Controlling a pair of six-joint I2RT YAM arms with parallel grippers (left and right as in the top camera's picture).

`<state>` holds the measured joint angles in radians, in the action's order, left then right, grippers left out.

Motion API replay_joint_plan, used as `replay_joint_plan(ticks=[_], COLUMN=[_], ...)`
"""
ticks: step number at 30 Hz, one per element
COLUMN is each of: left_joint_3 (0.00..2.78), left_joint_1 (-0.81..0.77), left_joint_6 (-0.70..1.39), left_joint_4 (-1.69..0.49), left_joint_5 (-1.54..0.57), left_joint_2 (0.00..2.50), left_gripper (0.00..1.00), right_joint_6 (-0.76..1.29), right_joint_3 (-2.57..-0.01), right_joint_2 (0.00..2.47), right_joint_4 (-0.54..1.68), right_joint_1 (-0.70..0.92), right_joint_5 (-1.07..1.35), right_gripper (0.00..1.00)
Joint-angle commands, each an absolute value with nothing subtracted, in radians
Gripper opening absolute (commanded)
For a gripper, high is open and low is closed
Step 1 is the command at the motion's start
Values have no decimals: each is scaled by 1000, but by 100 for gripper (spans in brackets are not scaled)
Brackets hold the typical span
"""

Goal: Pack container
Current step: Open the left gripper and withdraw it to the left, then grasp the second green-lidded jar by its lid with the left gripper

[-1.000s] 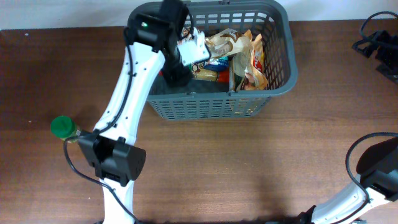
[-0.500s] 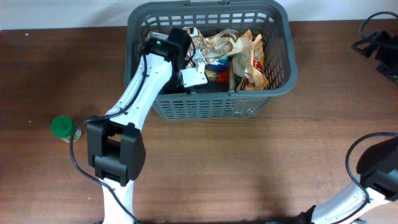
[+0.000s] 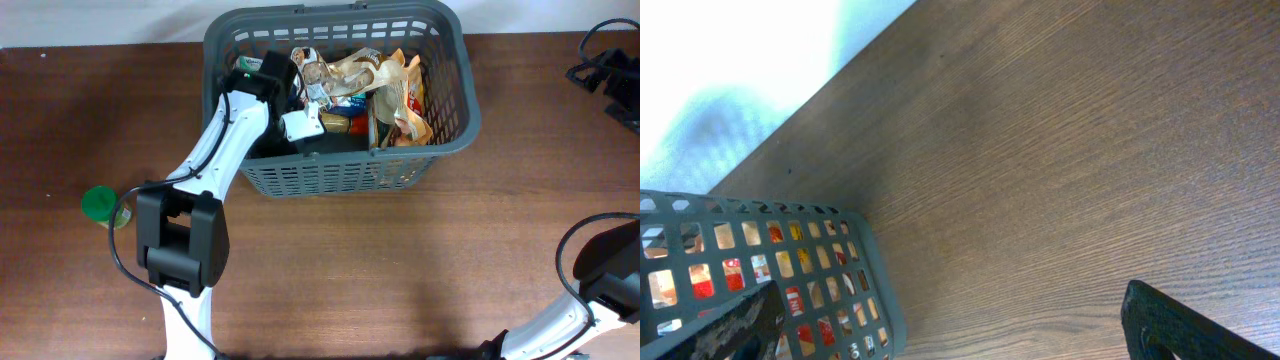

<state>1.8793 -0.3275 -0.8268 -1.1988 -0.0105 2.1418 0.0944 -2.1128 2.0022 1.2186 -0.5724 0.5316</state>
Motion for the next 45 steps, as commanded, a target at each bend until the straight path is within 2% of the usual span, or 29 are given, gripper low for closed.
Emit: replay_joint_plan(ticks=[1, 12, 17, 21, 25, 28, 31, 35, 38, 42, 45], left_joint_3=[2037, 2762, 2906, 2901, 2900, 2900, 2886, 2801, 2656, 2397, 2216], left_joint_1=[-324, -316, -277, -231, -147, -30, 118, 314, 426, 502, 513], left_joint_6=[-669, -482, -482, -476, -245, -130, -67, -78, -125, -137, -150], left_joint_4=[-1246, -1470, -1555, -1589, -1608, -1650, -1687, -1687, -1688, -1681, -1597], left_joint_5=[0, -3, -3, 17, 257, 281, 213, -22, -101, -110, -111], left_joint_2=[2131, 2131, 2129, 2128, 2127, 2127, 2128, 2125, 2125, 2125, 2125], left_gripper=[99, 99, 99, 100, 99, 99, 99, 99, 99, 99, 99], right_joint_6=[91, 91, 91, 91, 91, 91, 91, 91, 91, 91, 91], right_joint_3=[-2111, -2111, -2111, -2111, -2111, -2111, -2111, -2111, -2111, -2111, -2111], right_joint_2=[2004, 2004, 2004, 2004, 2004, 2004, 2004, 2004, 2004, 2004, 2004], right_joint_4=[1216, 1216, 1216, 1216, 1216, 1216, 1216, 1216, 1216, 1216, 1216], right_joint_1=[-568, -568, -568, -568, -568, -568, -568, -568, -568, -568, -568], right_joint_5=[533, 533, 533, 533, 533, 533, 533, 533, 533, 533, 533], right_gripper=[99, 99, 99, 99, 99, 99, 99, 99, 99, 99, 99])
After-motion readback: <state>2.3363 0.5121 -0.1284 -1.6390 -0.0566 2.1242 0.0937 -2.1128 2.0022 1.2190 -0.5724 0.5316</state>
